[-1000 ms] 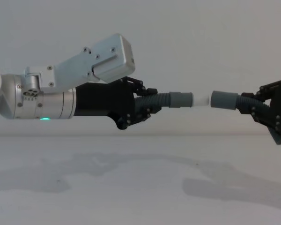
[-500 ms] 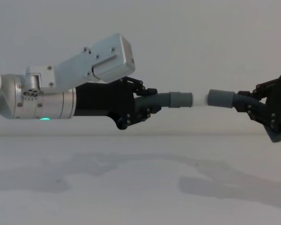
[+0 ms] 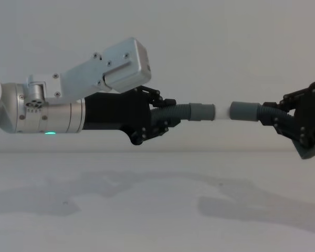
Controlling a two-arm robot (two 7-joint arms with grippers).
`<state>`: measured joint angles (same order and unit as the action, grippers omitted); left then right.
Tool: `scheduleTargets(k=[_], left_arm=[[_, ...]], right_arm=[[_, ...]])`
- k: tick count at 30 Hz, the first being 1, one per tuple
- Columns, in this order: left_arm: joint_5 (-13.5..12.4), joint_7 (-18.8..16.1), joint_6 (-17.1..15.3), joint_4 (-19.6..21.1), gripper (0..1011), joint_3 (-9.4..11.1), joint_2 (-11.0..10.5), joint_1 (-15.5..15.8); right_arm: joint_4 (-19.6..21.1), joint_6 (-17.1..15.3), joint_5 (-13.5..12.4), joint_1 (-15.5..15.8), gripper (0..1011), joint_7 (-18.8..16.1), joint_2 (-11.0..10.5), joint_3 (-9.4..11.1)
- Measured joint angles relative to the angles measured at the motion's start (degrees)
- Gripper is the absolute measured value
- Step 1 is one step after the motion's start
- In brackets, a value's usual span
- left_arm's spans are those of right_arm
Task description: Use both hands to pick up one end of the pipe from the table, align the ends, and insert them.
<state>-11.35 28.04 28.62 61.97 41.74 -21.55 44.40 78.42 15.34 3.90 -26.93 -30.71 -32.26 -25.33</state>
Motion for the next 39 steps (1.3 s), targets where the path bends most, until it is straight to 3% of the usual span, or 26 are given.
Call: scheduleTargets(k=[39], left_arm=[[0.00, 0.01, 0.01, 0.00, 312, 0.01, 0.00, 0.00]], right_arm=[[-2.42, -1.29, 2.34, -2.15, 156, 0.38, 0.78, -1.34]])
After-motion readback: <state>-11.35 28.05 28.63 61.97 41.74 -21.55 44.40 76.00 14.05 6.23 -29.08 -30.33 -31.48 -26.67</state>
